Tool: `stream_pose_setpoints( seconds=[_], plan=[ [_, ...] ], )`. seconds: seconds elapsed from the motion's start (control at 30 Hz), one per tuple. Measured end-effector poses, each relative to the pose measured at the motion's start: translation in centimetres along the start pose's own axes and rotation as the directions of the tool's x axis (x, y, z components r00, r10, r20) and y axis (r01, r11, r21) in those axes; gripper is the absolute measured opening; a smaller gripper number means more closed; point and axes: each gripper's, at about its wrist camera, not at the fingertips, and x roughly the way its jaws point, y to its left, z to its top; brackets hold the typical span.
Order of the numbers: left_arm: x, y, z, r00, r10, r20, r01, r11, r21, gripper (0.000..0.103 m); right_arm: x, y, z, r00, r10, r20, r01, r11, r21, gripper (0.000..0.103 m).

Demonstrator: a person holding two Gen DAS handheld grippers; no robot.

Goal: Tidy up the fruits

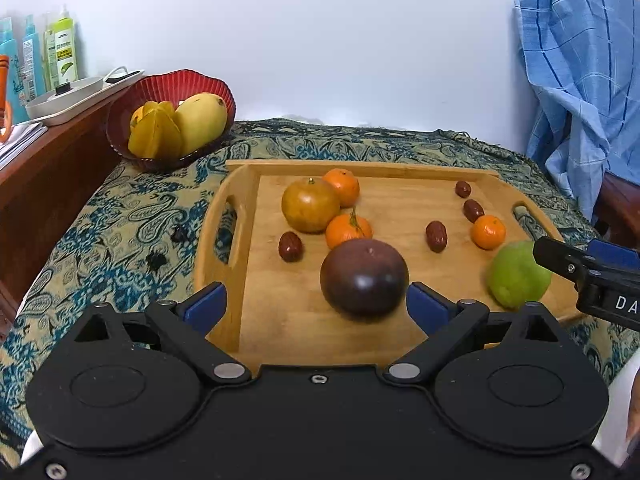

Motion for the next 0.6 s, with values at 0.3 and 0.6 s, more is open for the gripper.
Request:
stream_pose_setpoints(
  seconds=[0.3,0.6],
  plan=[
    [-1.3,0.7,-2.3,1.0,-0.001,-0.005,0.0,1.0,-0.01,0.097,-1.7,0.9,-1.6,0.999,0.005,0.041,-0.004,0.999,-0.043,0.1],
    [-2.3,0.7,-4.0,1.0,-0.012,-0.014,0.012,1.0,-0.014,0.097,-2.9,1.5,-3.5,1.0,0.001,0.032,0.002,0.997,-0.079,0.102]
  ],
)
